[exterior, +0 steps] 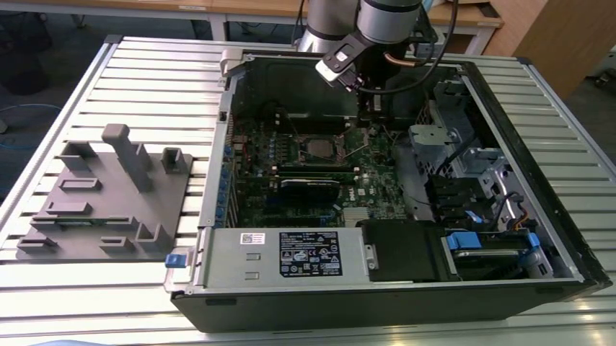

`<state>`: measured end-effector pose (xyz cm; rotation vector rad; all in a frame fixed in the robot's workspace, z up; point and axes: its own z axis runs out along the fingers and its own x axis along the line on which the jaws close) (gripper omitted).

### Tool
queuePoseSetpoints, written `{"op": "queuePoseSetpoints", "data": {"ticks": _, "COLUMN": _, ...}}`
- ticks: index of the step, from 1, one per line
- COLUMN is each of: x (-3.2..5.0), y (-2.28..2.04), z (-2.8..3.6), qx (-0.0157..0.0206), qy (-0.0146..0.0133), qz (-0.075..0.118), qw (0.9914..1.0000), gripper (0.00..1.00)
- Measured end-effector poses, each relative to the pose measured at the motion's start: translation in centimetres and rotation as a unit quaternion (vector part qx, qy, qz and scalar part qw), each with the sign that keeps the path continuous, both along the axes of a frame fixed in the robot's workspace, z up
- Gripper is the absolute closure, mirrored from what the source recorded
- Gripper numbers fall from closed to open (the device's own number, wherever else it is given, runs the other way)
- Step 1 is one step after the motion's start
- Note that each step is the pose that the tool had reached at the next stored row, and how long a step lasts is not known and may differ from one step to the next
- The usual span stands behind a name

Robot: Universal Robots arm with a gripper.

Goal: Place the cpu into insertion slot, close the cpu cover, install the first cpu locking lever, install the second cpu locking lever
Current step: 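Close the cpu cover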

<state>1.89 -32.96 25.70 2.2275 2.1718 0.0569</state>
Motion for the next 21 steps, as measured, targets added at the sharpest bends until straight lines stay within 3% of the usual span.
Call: {"op": "queuePoseSetpoints", "data": {"ticks": 21, "x": 1.28, "y": 0.14, "z": -0.02, "qx": -0.0001, "qy": 0.0, "qz": -0.001, "qw": 1.0, "gripper": 0.9}}
